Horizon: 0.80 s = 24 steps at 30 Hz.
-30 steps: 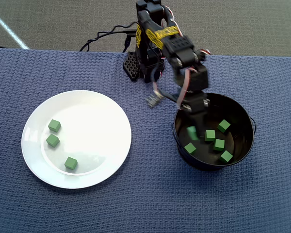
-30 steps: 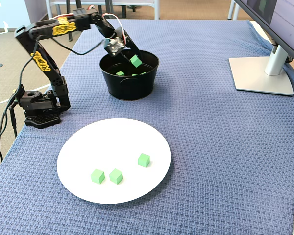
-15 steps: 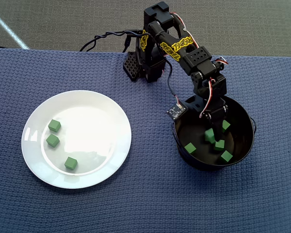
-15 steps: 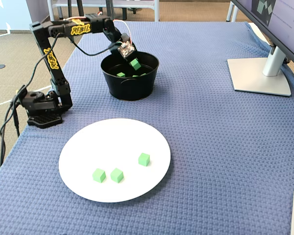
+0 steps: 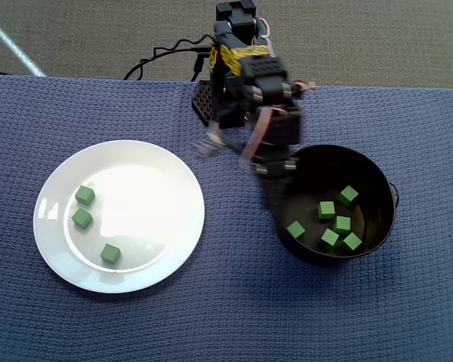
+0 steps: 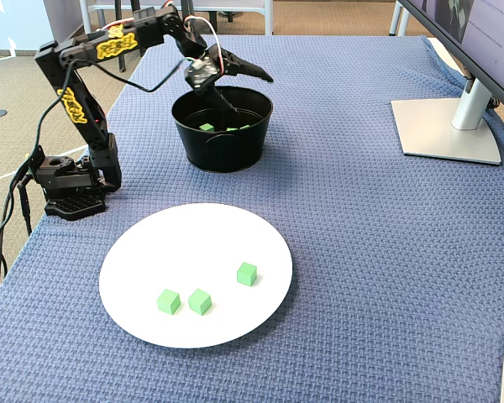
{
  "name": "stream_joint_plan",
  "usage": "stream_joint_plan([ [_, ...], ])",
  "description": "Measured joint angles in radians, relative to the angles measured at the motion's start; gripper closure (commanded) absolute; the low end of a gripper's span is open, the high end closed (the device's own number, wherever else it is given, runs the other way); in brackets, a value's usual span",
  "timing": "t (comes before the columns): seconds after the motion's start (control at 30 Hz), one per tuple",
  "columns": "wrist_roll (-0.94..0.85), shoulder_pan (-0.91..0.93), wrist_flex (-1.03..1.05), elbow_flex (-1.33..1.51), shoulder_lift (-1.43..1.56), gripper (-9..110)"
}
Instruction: Pick up the green cubes from the white plate and place them in the black recipient
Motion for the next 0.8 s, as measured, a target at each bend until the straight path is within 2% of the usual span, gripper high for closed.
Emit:
stream_joint_plan([
  [0.1,-0.051,0.183,0.058,-0.017,0.015,81],
  [0.23,-0.101,0.431,0.011,0.075,0.031,81],
  [0.37,-0.155,0.597,-0.067,0.190,0.008,79],
  [0.57,-0.178,0.686,-0.107,0.198,-0.121,73],
  [0.8,-0.143,0.712,-0.029,-0.021,-0.433,74],
])
